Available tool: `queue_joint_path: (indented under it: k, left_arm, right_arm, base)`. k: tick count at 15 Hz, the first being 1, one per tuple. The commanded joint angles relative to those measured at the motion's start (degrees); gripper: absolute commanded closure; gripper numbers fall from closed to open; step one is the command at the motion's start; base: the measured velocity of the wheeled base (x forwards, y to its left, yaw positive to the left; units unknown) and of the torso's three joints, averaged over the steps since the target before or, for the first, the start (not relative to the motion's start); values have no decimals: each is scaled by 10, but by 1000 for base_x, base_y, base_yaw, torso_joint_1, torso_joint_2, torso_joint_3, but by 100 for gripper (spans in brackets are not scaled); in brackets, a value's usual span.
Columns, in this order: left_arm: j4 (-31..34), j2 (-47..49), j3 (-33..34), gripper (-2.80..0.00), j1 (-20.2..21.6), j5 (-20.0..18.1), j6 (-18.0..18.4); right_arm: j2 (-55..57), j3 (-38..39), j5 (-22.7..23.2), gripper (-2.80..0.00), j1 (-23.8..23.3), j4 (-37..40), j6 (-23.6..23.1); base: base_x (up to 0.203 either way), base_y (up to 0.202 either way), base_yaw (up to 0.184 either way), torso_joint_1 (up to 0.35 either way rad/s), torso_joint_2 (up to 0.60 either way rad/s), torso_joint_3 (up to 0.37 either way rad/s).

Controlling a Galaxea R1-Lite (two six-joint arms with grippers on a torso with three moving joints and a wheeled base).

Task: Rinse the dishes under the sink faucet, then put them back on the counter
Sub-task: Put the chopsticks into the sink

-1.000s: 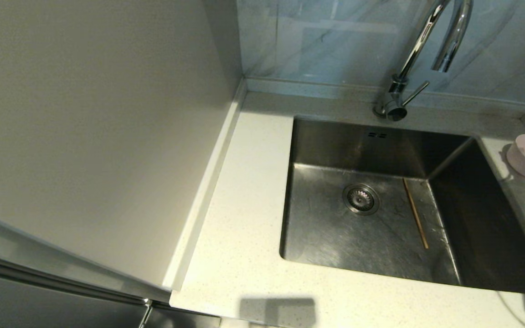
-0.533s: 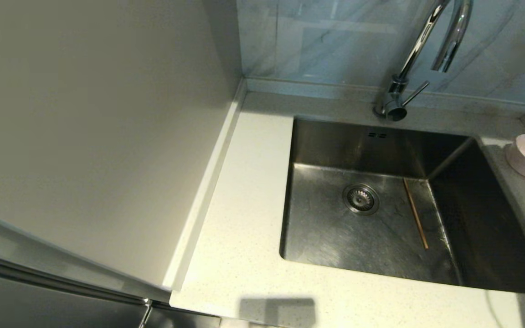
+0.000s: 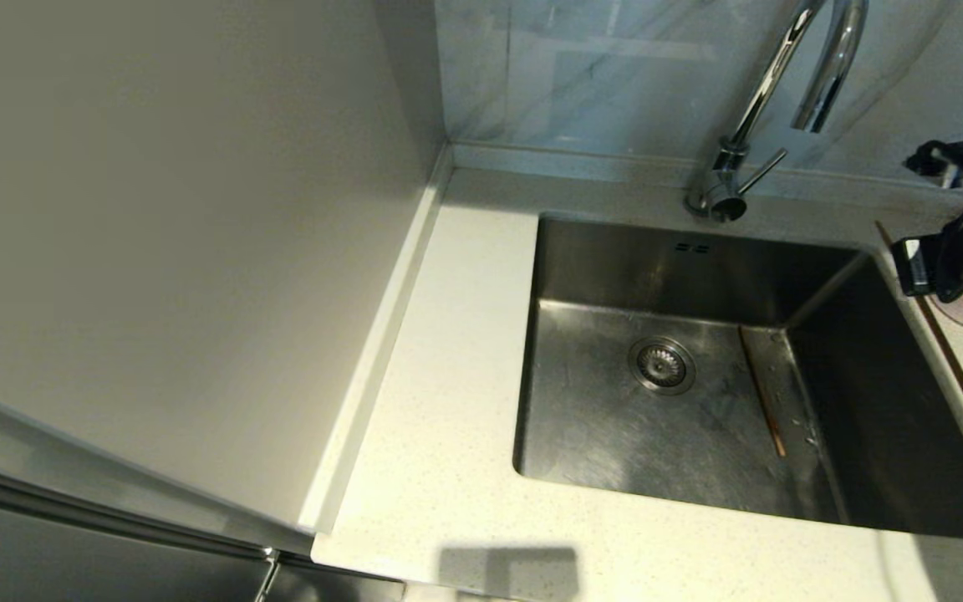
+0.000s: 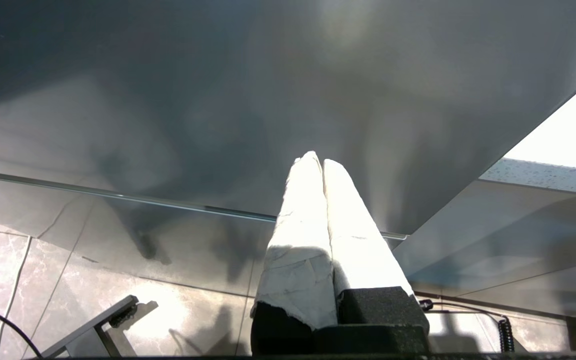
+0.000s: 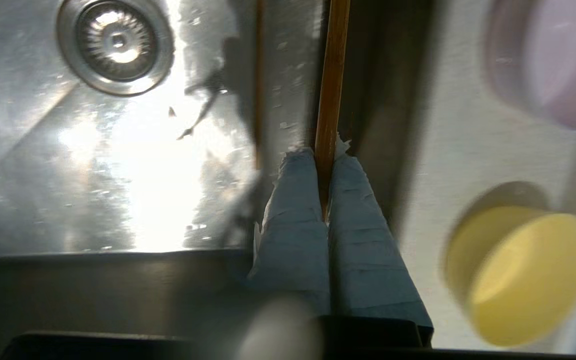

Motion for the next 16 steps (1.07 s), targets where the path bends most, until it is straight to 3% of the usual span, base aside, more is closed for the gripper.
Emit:
queue_joint_path:
  k: [1, 4, 16]
  left_arm:
    - [0, -2, 0, 0, 0, 0, 0]
    - [0, -2, 0, 0, 0, 0, 0]
    - [0, -2, 0, 0, 0, 0, 0]
  right_arm:
    - [37, 2, -12, 0, 24, 3, 18]
    - [86, -2, -33, 0, 33, -3, 28]
    - [212, -2, -38, 0, 40, -109, 28]
  base:
    - [0, 0, 0, 0, 0, 0]
    - [0, 0, 0, 0, 0, 0]
    - [0, 0, 0, 0, 0, 0]
